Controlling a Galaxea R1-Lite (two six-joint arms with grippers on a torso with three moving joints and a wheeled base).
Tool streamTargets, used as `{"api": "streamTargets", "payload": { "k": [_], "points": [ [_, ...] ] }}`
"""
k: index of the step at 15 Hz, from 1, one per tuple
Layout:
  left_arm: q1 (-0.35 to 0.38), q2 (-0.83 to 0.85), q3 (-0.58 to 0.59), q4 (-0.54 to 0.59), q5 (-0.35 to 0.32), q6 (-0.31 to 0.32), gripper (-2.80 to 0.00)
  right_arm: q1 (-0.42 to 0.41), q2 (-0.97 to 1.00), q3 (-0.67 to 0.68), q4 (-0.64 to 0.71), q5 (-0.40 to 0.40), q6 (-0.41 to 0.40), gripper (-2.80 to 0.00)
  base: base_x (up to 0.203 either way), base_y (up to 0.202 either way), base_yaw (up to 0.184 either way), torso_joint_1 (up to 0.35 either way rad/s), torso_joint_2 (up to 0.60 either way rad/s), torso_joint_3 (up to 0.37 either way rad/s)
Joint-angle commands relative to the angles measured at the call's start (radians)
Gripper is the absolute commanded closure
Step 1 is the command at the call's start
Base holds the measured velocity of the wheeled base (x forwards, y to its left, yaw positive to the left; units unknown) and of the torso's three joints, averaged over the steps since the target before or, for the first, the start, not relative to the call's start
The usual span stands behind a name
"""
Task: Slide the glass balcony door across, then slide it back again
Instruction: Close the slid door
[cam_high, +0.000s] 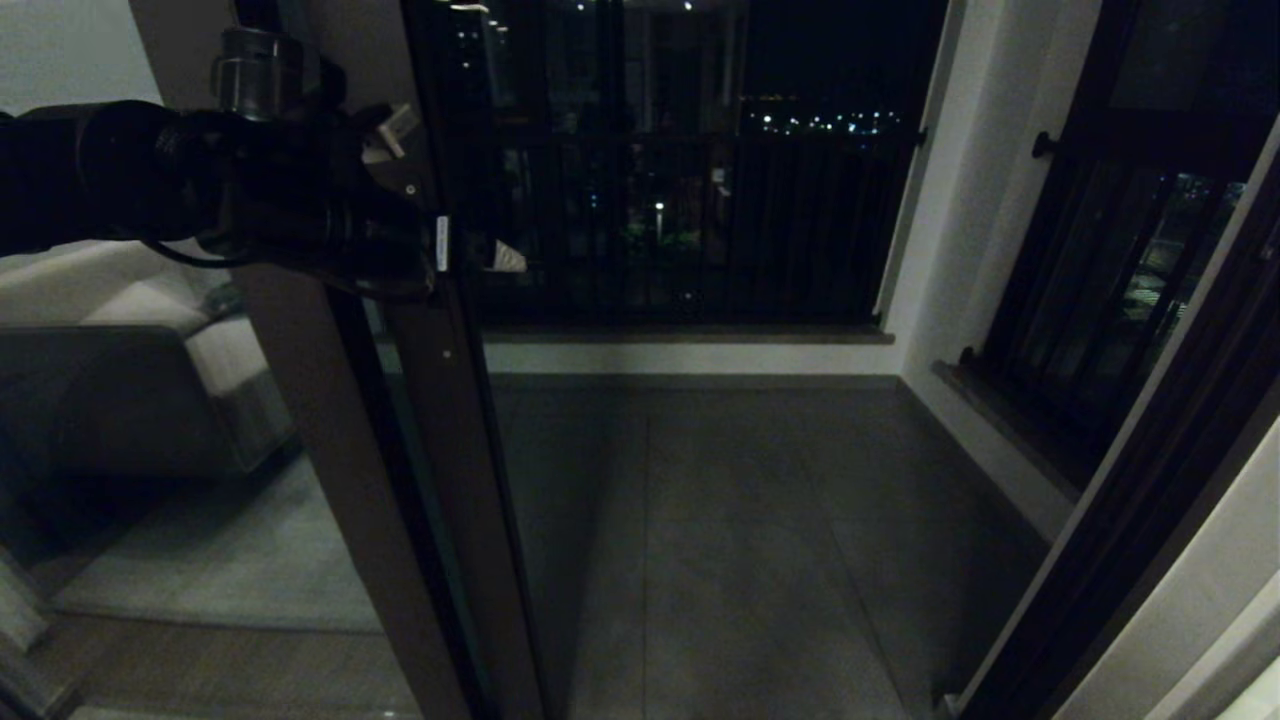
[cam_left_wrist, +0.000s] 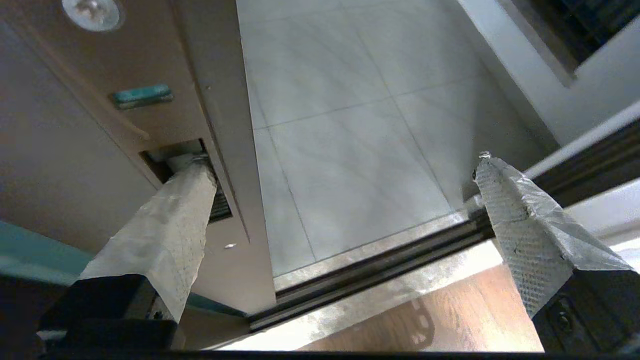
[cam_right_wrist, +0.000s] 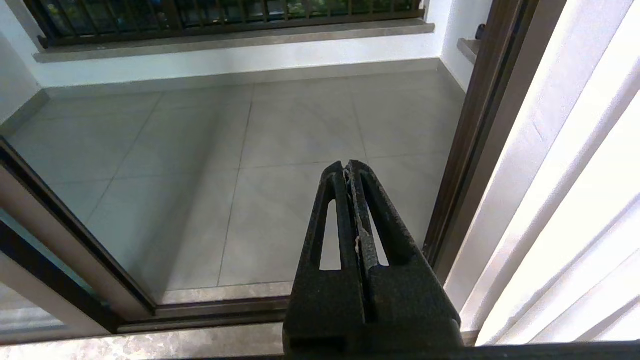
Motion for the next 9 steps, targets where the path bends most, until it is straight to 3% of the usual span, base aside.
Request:
{"api": "streamTargets", "payload": {
  "k": [1, 9],
  "points": [
    [-0.006, -0.002, -0.001, 0.003, 0.003, 0.0, -2.8, 0.0, 0.001, 0.0, 0.001, 0.0, 0.0, 0.0, 0.0, 0.0, 0.0, 0.0, 0.0, 0.0],
    [-0.053, 0.002, -0.006, 0.0, -0.003, 0.0, -2.8, 0.0, 0.001, 0.0, 0.001, 0.0, 0.0, 0.0, 0.0, 0.0, 0.0, 0.0, 0.0, 0.0]
  ]
}}
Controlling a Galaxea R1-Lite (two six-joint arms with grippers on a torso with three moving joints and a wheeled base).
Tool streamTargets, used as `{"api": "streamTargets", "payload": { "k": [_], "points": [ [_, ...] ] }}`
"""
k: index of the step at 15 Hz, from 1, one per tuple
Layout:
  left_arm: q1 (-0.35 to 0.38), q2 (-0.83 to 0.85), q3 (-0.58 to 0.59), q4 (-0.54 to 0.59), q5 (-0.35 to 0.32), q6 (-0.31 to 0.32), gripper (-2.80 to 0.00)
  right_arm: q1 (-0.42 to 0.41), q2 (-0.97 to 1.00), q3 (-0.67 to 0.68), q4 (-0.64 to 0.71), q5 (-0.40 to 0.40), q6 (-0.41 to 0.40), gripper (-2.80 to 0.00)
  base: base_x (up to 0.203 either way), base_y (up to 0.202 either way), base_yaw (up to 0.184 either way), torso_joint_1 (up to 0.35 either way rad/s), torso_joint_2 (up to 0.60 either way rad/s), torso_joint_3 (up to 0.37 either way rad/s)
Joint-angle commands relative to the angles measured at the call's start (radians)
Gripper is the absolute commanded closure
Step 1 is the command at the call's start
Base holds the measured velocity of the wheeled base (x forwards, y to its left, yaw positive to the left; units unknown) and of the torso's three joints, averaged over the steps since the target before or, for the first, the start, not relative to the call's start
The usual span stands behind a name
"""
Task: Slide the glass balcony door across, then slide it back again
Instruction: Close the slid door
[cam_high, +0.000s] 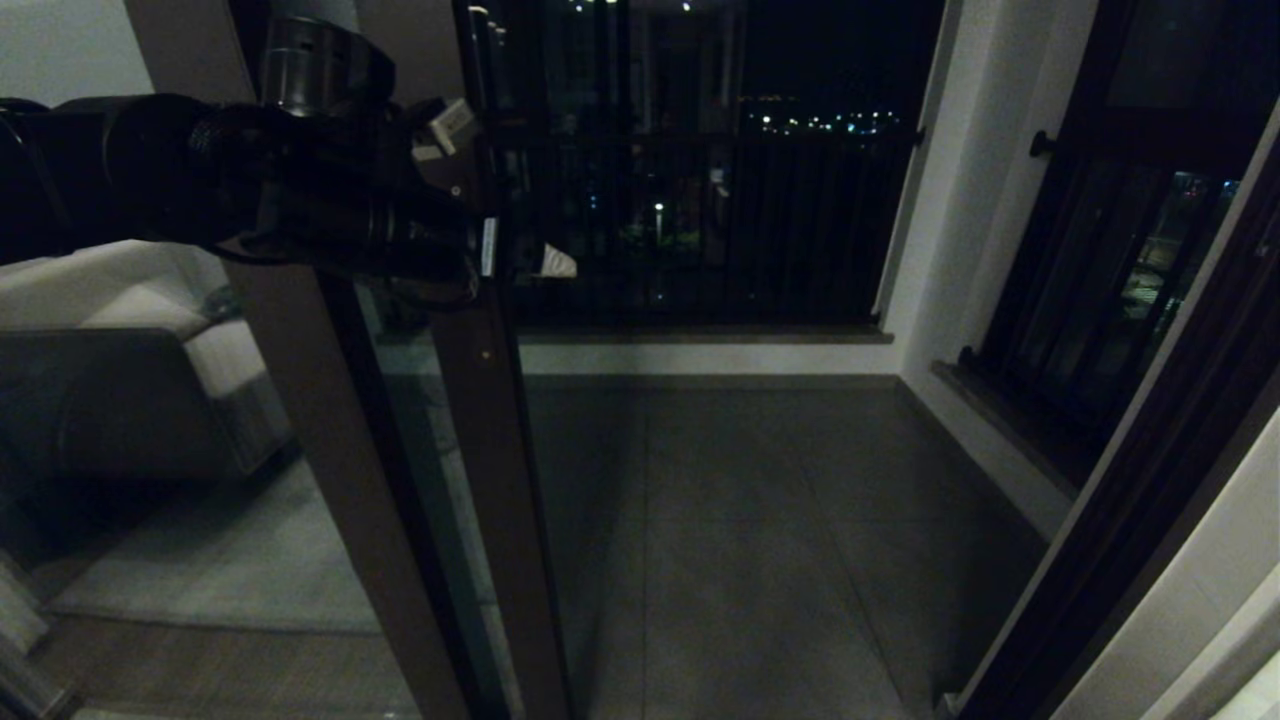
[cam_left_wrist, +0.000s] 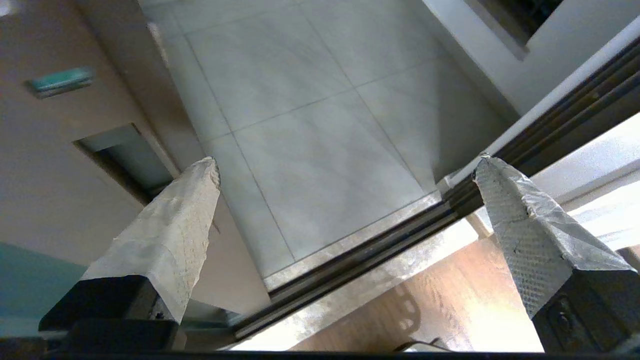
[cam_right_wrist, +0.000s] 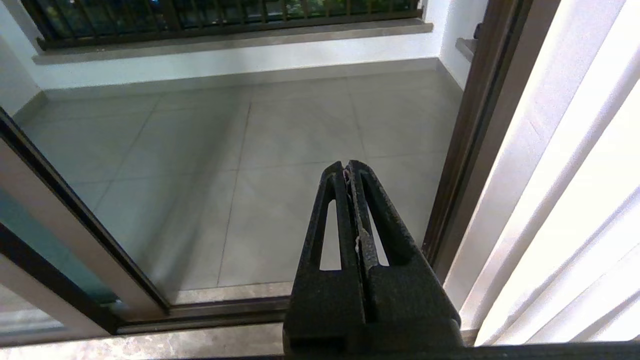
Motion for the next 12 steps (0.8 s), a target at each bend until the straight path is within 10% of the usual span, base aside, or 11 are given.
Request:
{"api": "streamTargets", "payload": {
  "k": [1, 12],
  "points": [
    [-0.004, 0.005, 0.0, 0.002, 0.004, 0.0, -2.8, 0.0, 0.001, 0.0, 0.001, 0.0, 0.0, 0.0, 0.0, 0.0, 0.0, 0.0, 0.0, 0.0],
    [0.011, -0.025, 0.026, -0.003, -0.019, 0.024, -2.8, 0.0, 0.001, 0.0, 0.001, 0.0, 0.0, 0.0, 0.0, 0.0, 0.0, 0.0, 0.0, 0.0]
  ]
}}
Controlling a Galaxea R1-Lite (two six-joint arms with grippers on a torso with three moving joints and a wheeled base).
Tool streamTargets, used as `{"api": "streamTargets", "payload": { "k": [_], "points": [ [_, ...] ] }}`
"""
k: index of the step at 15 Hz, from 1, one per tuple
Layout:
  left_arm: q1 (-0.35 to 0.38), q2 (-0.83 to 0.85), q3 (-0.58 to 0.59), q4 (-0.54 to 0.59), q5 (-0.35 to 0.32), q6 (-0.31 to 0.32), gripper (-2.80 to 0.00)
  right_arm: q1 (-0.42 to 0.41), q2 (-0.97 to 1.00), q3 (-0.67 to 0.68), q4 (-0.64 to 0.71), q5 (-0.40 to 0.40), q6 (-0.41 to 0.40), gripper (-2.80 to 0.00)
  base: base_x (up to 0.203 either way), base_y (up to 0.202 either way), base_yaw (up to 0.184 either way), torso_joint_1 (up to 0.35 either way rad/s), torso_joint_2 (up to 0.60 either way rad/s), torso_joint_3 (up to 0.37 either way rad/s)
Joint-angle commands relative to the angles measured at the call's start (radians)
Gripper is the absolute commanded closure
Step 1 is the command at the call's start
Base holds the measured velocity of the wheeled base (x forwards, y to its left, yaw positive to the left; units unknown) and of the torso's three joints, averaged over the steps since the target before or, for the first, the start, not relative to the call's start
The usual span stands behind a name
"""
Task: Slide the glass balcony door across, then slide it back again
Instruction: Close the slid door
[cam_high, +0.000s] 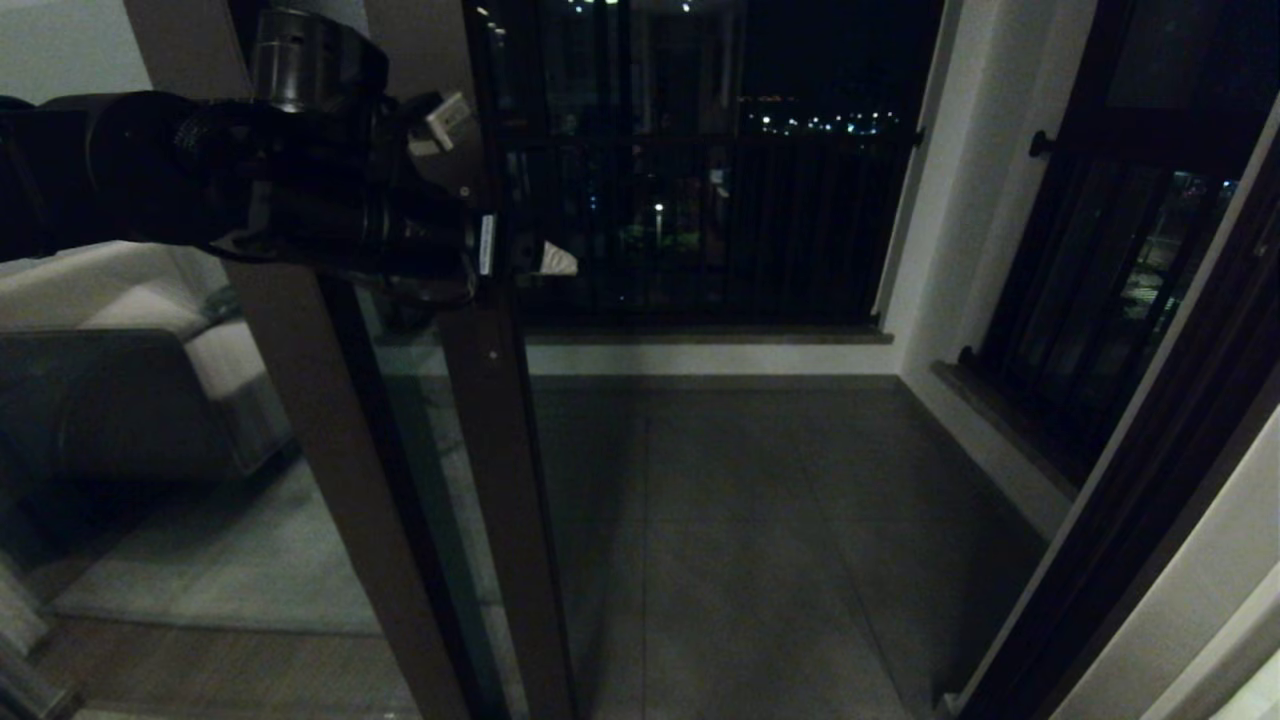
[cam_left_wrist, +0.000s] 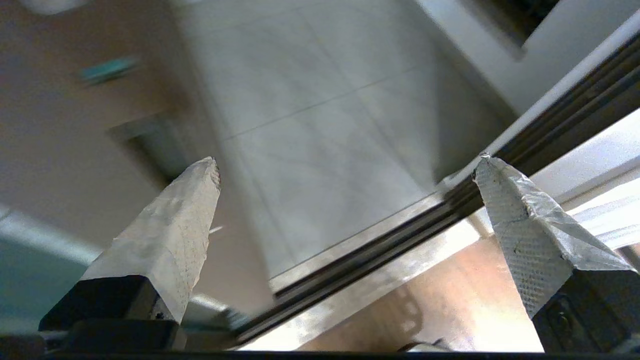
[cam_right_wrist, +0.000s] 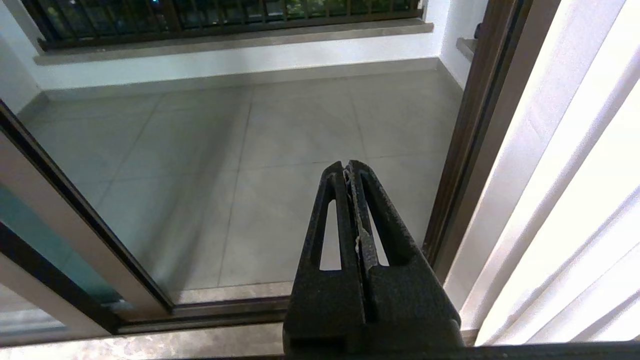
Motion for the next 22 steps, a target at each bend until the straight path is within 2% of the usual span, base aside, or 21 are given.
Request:
{"api": "streamTargets", "payload": {
  "k": [1, 12, 16, 17, 22],
  "points": [
    [0.011, 0.0, 0.0, 0.01, -0.009, 0.013, -2.8, 0.0, 0.001, 0.0, 0.001, 0.0, 0.0, 0.0, 0.0, 0.0, 0.0, 0.0, 0.0, 0.0],
    [0.017, 0.058, -0.027, -0.005, -0.008, 0.016, -2.8, 0.0, 0.001, 0.0, 0.001, 0.0, 0.0, 0.0, 0.0, 0.0, 0.0, 0.0, 0.0, 0.0],
    [0.015, 0.069, -0.026, -0.044, -0.008, 0.016, -2.8, 0.0, 0.001, 0.0, 0.001, 0.0, 0.0, 0.0, 0.0, 0.0, 0.0, 0.0, 0.0, 0.0],
    [0.017, 0.068, -0.025, -0.043, -0.006, 0.03, -2.8, 0.0, 0.001, 0.0, 0.001, 0.0, 0.0, 0.0, 0.0, 0.0, 0.0, 0.0, 0.0, 0.0],
    [0.03, -0.004, 0.046, -0.04, -0.007, 0.051, -2.8, 0.0, 0.001, 0.0, 0.001, 0.0, 0.0, 0.0, 0.0, 0.0, 0.0, 0.0, 0.0, 0.0]
  ]
}}
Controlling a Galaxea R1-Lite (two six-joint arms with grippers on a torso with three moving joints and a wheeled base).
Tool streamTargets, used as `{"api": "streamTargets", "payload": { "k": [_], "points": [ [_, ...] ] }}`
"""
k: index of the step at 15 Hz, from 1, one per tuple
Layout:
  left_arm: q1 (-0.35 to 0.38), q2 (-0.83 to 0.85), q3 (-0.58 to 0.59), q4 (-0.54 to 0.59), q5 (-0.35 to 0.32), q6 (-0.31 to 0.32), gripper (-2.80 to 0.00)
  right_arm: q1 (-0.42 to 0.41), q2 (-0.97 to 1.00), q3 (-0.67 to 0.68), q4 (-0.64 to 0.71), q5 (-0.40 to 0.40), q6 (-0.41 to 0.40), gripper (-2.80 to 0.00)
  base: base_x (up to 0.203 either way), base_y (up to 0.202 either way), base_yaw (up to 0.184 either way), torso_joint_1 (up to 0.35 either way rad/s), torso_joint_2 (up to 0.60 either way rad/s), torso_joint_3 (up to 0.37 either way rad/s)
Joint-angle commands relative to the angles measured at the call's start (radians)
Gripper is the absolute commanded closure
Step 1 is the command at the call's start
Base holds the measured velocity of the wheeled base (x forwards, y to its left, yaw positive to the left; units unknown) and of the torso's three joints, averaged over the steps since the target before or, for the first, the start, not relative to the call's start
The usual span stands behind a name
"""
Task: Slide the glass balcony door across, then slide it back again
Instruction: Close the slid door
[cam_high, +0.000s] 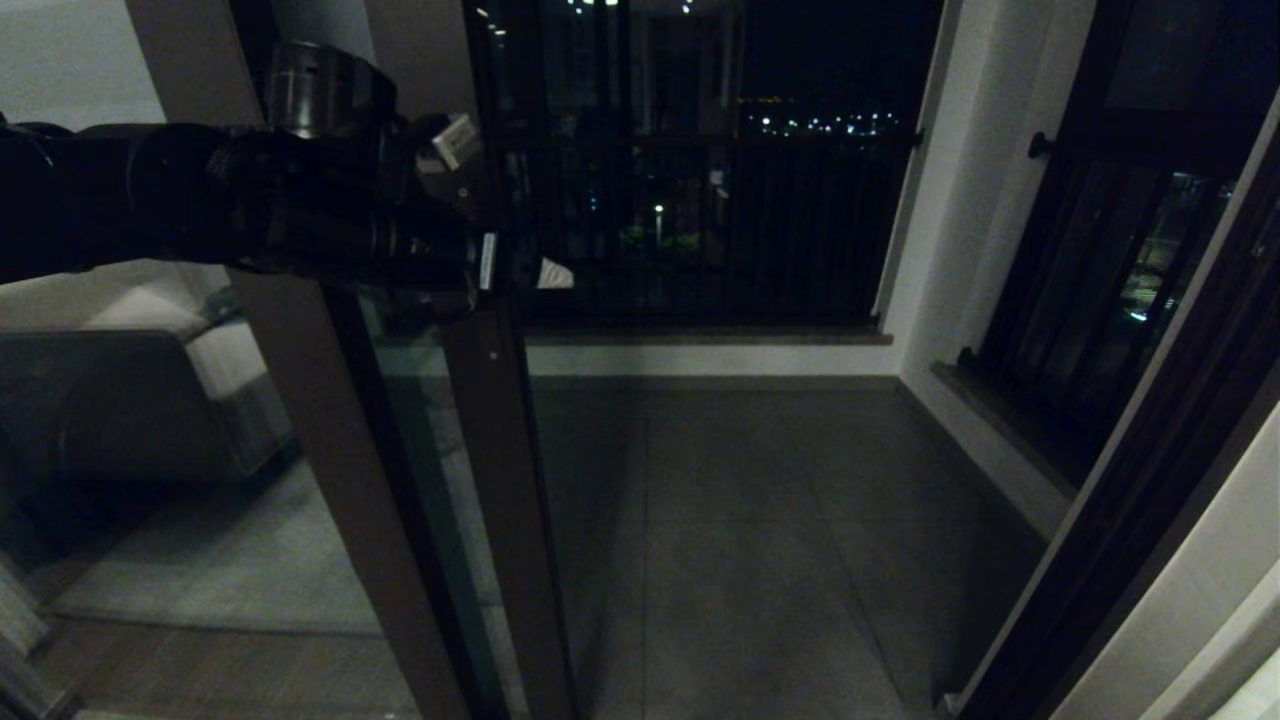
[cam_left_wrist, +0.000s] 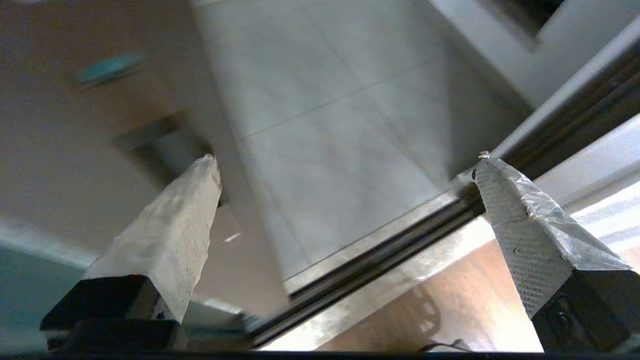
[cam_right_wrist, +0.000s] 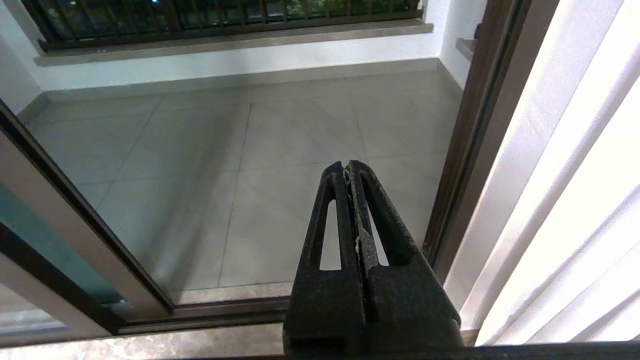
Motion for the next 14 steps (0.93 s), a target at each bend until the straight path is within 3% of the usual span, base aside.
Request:
{"api": "streamTargets", "payload": {
  "k": [1, 5, 14],
  "points": [
    [0.012, -0.031, 0.02, 0.006, -0.003, 0.002, -2.8, 0.0, 0.001, 0.0, 0.001, 0.0, 0.0, 0.0, 0.0, 0.0, 0.0, 0.0, 0.0, 0.0],
    [0.016, -0.059, 0.054, 0.003, -0.005, 0.0, -2.8, 0.0, 0.001, 0.0, 0.001, 0.0, 0.0, 0.0, 0.0, 0.0, 0.0, 0.0, 0.0, 0.0],
    [0.018, 0.06, -0.054, -0.001, 0.004, 0.002, -2.8, 0.0, 0.001, 0.0, 0.001, 0.0, 0.0, 0.0, 0.0, 0.0, 0.0, 0.0, 0.0, 0.0]
  ]
}}
